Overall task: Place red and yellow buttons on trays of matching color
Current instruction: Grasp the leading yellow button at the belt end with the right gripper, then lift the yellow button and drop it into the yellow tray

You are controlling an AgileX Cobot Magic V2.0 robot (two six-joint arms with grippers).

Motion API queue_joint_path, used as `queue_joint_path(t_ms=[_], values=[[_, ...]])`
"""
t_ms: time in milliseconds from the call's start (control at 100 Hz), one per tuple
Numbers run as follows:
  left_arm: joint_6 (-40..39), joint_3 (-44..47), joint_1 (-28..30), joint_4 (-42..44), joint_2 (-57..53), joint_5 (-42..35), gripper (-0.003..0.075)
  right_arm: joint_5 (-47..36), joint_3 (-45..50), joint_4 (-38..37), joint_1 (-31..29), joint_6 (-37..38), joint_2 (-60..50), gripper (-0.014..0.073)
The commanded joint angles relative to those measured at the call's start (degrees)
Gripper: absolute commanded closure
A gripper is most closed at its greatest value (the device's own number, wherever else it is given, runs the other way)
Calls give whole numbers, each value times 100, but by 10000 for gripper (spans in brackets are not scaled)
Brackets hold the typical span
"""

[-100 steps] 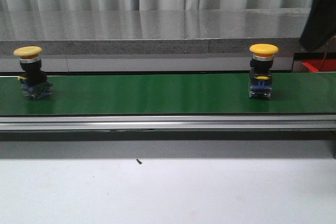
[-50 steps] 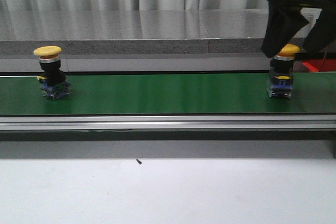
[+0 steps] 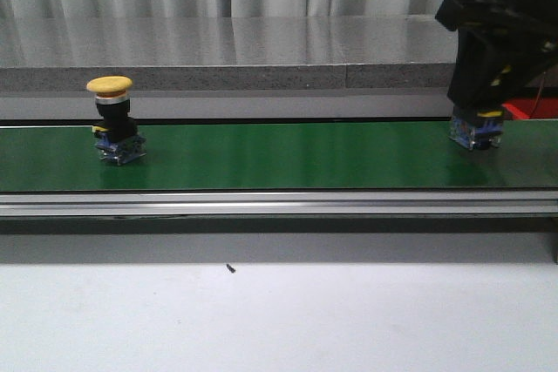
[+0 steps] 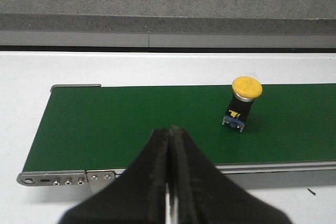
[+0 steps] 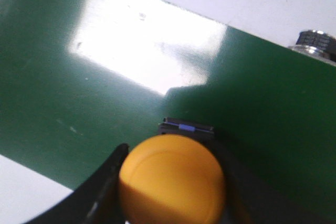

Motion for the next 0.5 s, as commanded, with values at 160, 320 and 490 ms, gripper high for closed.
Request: queue_joint_path(t_ms=[160, 320, 490], values=[[13, -151, -36, -130, 14, -446, 740, 600, -222, -29, -491, 4, -1115, 357], [13, -151, -36, -130, 14, -446, 740, 865, -4, -41, -1440, 4, -1680, 357], [13, -151, -36, -130, 14, -446, 740, 1053, 409, -53, -2484, -2, -2080, 357]])
